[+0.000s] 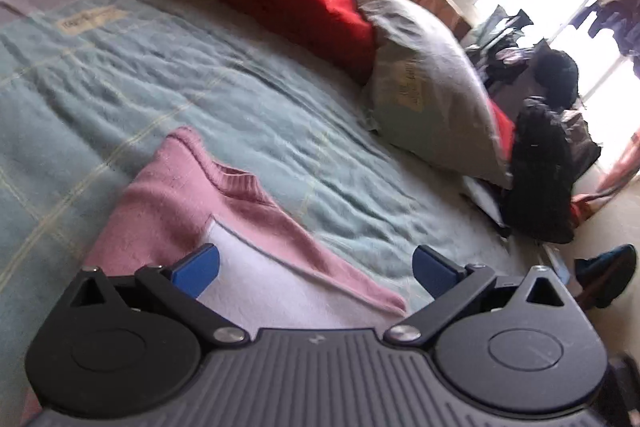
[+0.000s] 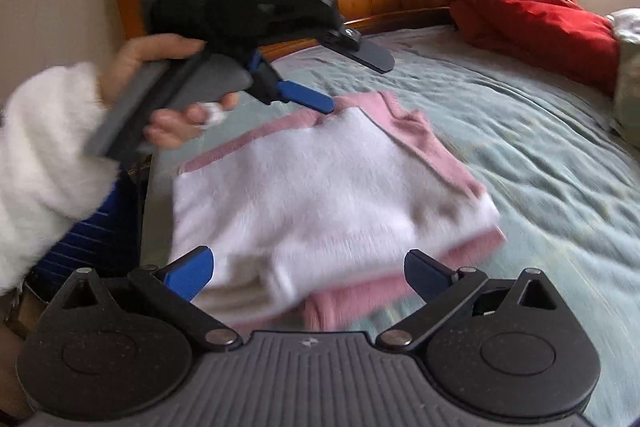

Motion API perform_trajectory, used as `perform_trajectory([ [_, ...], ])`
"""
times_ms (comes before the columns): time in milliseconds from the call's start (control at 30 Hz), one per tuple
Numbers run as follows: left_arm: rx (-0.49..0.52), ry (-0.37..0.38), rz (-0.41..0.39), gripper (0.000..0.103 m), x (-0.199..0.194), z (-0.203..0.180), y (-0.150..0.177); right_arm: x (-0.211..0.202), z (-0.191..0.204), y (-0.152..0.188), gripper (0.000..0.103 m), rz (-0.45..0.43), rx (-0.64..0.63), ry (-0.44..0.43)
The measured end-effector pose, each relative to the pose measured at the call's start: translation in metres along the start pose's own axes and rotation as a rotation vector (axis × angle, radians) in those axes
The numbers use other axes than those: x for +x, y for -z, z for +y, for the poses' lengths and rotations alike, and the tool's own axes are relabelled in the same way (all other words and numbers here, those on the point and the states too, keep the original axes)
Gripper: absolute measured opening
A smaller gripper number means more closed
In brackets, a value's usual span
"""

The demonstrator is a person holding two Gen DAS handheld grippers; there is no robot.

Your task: Fold clothes

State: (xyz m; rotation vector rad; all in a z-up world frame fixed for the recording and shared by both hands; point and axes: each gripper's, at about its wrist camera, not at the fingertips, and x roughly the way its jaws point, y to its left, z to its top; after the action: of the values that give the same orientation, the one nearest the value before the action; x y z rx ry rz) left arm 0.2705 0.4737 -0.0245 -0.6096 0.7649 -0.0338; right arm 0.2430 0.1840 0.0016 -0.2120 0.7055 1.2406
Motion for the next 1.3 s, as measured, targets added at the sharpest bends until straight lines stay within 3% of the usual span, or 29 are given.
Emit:
perform_trajectory([
  [133,-0.012,-0.078,-0.012,0.102,0.025,0.005,-0.002,-0.035,0.006,0.023,0.103,-0.001,-0.005,0.054],
  [333,0.013,-0.088,0.052,0.102,-0.012,-0.027,0.021,-0.082,-0.006,0.062,0.103,-0.018,0.111,0.067],
  [433,0.092,-0.090,0.044,0.102,-0.030,-0.045,0.048,-0.100,-0.013,0.079,0.103,-0.039,0.188,0.101],
  [500,0.115,-0.142,0.013,0.102,-0.031,-0.048,0.062,-0.110,-0.016,0.092,0.103,-0.065,0.260,0.107],
  [633,0.081,-0.219,0.039,0.101,-0.022,-0.049,0.068,-0.131,-0.010,0.111,0.103,-0.094,0.338,0.147],
  [800,0.146,-0.029,0.048,0.102,-0.036,-0.092,0.091,-0.155,0.000,0.123,0.103,-0.123,0.347,0.192],
  [967,0.163,-0.066,0.111,0.102,-0.012,-0.102,0.126,-0.161,0.003,0.132,0.103,-0.121,0.400,0.168],
  [1033,0.181,-0.094,0.093,0.102,-0.019,-0.104,0.131,-0.164,0.007,0.136,0.103,-0.118,0.396,0.170],
  [1233,0.133,-0.069,-0.044,0.102,-0.075,-0.097,0.141,-0.172,0.011,0.143,0.103,-0.128,0.396,0.166],
  [1300,0.088,-0.086,-0.040,0.102,-0.077,-0.085,0.148,-0.172,0.011,0.144,0.103,-0.131,0.405,0.158],
])
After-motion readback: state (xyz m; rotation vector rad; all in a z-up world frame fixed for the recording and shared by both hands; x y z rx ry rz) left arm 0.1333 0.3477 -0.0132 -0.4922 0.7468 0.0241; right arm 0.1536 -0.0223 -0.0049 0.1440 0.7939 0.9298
